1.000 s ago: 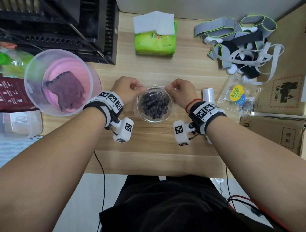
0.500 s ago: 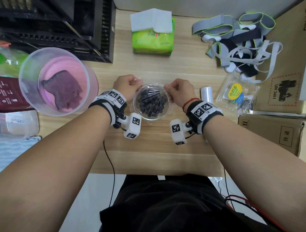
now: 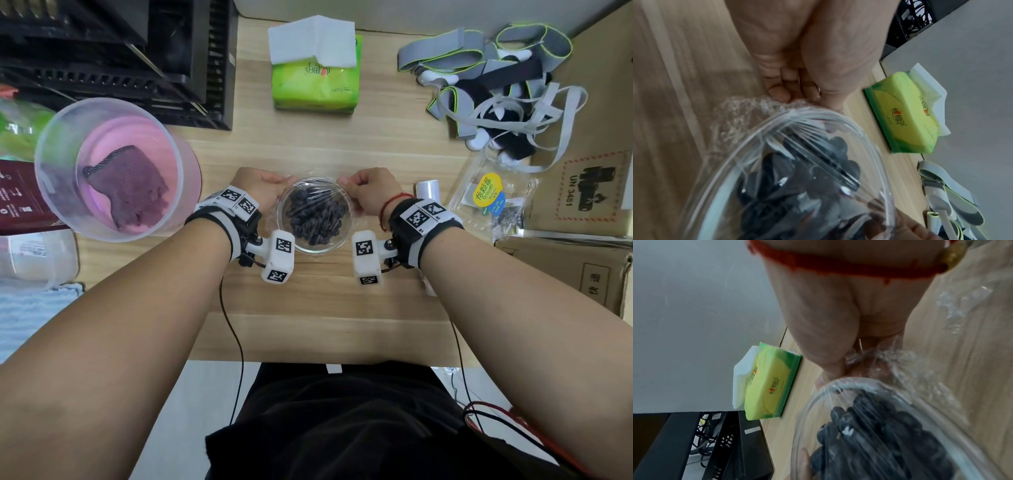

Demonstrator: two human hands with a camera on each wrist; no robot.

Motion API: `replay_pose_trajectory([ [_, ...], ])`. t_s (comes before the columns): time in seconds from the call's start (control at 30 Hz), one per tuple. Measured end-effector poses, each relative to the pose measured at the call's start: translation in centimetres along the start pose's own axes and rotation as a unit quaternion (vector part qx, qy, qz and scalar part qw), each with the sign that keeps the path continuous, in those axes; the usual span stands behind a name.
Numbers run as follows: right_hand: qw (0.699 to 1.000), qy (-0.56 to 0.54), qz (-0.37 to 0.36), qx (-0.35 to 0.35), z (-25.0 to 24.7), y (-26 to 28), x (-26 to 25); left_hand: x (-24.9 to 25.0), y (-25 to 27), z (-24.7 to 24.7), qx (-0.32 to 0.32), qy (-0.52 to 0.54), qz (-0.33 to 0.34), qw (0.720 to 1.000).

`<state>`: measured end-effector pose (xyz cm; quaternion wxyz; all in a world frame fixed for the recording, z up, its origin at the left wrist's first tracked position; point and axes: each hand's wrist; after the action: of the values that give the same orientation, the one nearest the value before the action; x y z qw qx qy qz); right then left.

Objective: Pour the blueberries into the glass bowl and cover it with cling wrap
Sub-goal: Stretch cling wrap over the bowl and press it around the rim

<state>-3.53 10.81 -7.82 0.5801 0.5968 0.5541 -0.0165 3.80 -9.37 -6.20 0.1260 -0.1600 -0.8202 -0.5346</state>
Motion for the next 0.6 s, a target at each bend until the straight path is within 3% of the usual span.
replay_pose_trajectory([
  [0.37, 0.998, 0.057, -0.025, 0.026, 0.8, -0.2, 0.9, -0.2, 0.5, 1.1, 0.093, -0.014, 0.018, 0.995],
  [0.6, 0.987, 0.138, -0.055, 0.062, 1.2, 0.2, 1.1, -0.2, 0.6, 1.1, 0.091, -0.046, 0.046, 0.994],
])
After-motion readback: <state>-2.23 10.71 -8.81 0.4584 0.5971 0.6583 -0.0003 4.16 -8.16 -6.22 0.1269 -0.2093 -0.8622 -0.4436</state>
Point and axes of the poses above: each hand's wrist, its own y-axis away from the middle knuckle, its own z-axis out of the palm, x = y × z, and after that the axes turned 6 degrees about -z, right-handed
